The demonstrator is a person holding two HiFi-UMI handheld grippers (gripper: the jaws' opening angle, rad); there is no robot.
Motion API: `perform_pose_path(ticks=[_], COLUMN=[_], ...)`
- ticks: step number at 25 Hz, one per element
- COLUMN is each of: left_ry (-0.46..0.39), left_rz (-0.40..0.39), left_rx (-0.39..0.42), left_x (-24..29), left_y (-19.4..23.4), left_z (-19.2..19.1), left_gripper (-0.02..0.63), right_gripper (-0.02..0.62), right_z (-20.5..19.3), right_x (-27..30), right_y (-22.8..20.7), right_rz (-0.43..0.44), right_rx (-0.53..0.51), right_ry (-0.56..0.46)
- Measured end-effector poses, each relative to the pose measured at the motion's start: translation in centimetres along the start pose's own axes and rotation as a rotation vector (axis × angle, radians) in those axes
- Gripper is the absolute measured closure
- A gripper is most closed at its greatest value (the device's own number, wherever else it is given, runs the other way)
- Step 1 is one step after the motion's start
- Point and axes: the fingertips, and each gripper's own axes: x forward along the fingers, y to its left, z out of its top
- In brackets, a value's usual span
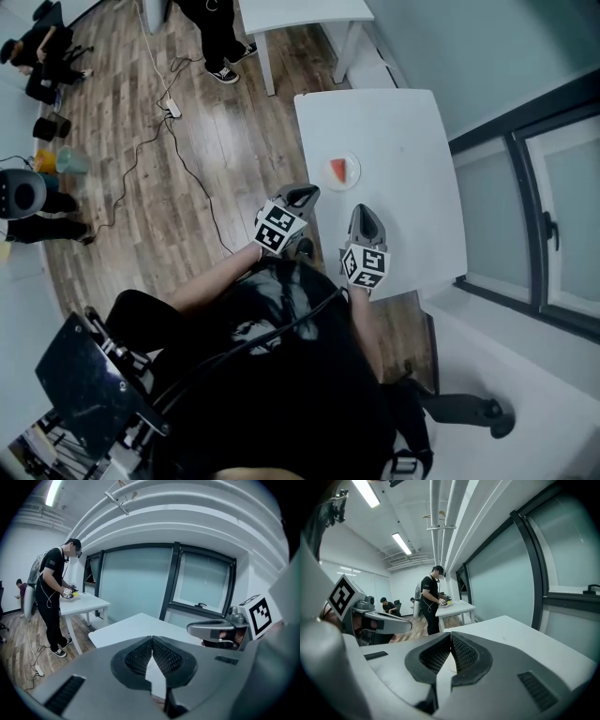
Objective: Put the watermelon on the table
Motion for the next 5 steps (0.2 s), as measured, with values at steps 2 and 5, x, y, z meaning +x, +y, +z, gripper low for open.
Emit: perform_pose_path(ticks=[2, 5], left_ry=[-0.008, 0.0], left_rz=[0.001, -0.001], left_rx=[-0.002, -0.006], left_x=[-0.03, -0.39], left_y=[0.17, 0.3], left_z=[-0.28, -0.73], left_gripper=[0.601, 0.601], right_gripper=[0.583, 0.583], right_z=[-0.04, -0.26], right_x=[0.09, 0.14], right_y=[0.28, 0.91], right_rz=[0.008, 0.023], right_rx=[0.001, 0.003], right_ry=[0.003, 0.011])
